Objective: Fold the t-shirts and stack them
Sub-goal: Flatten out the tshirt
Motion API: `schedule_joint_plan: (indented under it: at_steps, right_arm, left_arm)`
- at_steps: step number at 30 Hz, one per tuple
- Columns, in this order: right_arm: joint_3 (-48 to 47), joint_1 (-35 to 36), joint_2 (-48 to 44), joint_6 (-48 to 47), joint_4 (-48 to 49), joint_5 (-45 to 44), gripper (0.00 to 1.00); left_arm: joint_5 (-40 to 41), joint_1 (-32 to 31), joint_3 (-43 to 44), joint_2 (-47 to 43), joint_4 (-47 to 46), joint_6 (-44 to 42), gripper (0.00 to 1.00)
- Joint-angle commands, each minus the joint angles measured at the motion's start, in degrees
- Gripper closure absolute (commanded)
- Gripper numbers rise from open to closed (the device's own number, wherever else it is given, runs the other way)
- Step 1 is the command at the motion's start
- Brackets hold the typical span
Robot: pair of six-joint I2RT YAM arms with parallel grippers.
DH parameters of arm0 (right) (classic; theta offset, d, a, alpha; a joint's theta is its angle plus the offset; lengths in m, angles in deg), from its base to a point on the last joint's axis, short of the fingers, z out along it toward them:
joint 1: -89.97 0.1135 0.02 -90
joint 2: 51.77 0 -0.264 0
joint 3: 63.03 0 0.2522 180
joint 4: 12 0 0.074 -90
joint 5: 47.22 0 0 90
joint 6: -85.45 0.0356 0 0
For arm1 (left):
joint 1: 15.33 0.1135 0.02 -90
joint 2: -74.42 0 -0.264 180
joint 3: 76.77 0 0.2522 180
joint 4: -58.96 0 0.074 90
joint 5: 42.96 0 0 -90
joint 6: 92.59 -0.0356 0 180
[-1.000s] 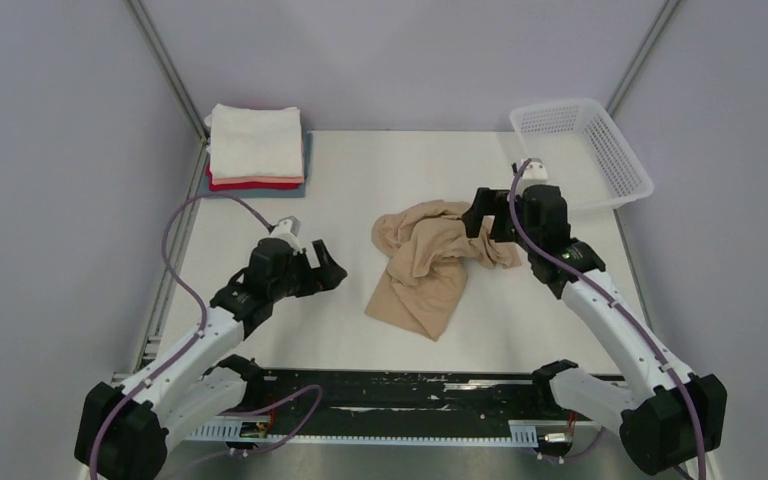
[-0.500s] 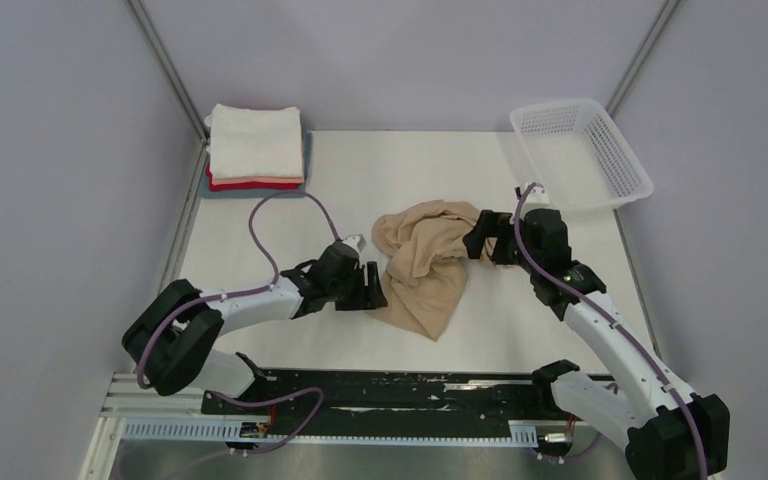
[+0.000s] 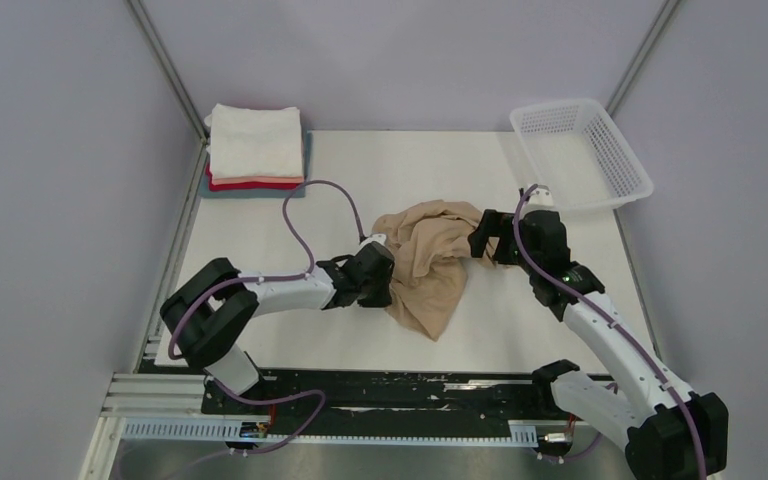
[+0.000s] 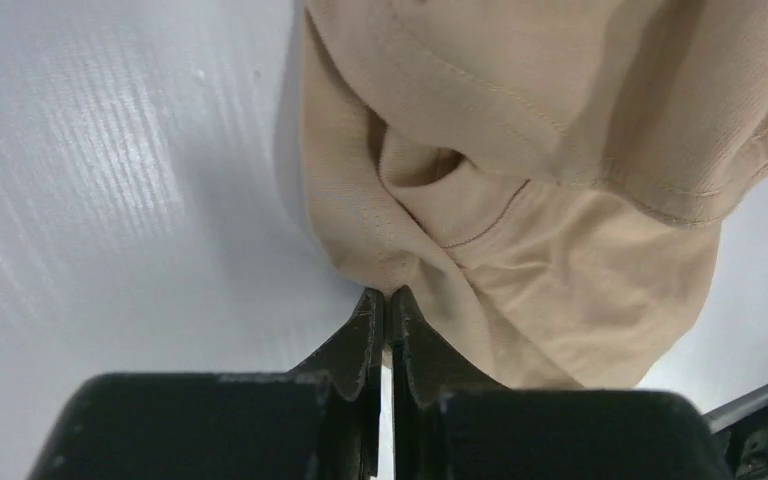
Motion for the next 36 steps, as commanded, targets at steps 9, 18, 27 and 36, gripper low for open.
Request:
schedule_joint_plan:
  at_steps: [9,18,27,36]
  right_arm:
    - [2.3,0.0,-3.3,-1.3,0.7,-2.3,0.0]
    - [-2.6,3.5,6.1,-9.3,6.9,17.8,0.03]
    - [-13.6,8.7,23.8,-23.3,7.6,4.4,0.07]
    - [-22.4,11.5,37.8,-21.9,7.2,-2.1,0.16]
  left_arm:
    - [29.7,-0.1,-2.6,-11.2,22.4,6.6,1.0]
    - [27.1,7.1,-10.5,-26.6,18.9,1.8,1.0]
    - [27.3,8.1,-11.4,-28.5,18.3,1.7,1.0]
    - [26.2,8.9,-11.5,-27.4,17.5,1.5,1.0]
